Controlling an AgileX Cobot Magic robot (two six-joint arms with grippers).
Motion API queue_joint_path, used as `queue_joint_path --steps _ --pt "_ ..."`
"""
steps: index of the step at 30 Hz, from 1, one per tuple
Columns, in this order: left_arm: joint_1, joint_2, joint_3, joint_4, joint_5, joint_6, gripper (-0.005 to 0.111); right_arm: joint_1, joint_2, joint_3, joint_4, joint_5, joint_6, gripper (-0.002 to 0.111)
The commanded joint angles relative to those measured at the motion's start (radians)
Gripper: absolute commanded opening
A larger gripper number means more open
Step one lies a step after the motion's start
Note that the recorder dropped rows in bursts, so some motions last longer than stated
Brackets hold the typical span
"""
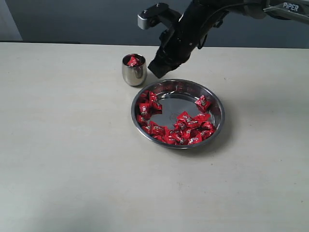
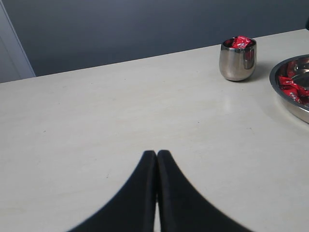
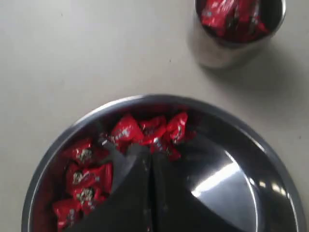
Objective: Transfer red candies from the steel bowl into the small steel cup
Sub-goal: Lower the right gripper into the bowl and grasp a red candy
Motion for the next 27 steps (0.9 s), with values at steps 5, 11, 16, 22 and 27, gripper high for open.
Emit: queue_joint_path --steps 5,11,16,22,27 --pt "-0.01 -0.004 -0.001 0.0 -0.007 -0.006 0.0 -0.003 0.081 0.002 -0.007 0.125 0.023 0.009" --pt "-0.01 -0.004 -0.001 0.0 -0.007 -0.006 0.0 -0.003 0.158 0.002 0.007 0.07 0.023 0.041" --pt "-0.01 -0.004 -0.001 0.0 -0.007 -0.006 0.0 -0.003 0.188 0.002 0.034 -0.054 0.023 0.041" --pt "-0.01 -0.004 -0.001 0.0 -0.007 -0.006 0.0 -0.003 0.203 0.002 0.035 -0.107 0.023 0.037" --pt "-0.01 -0.004 -0.001 0.0 -0.007 -0.006 0.0 -0.003 0.204 0.002 0.035 -0.102 0.023 0.015"
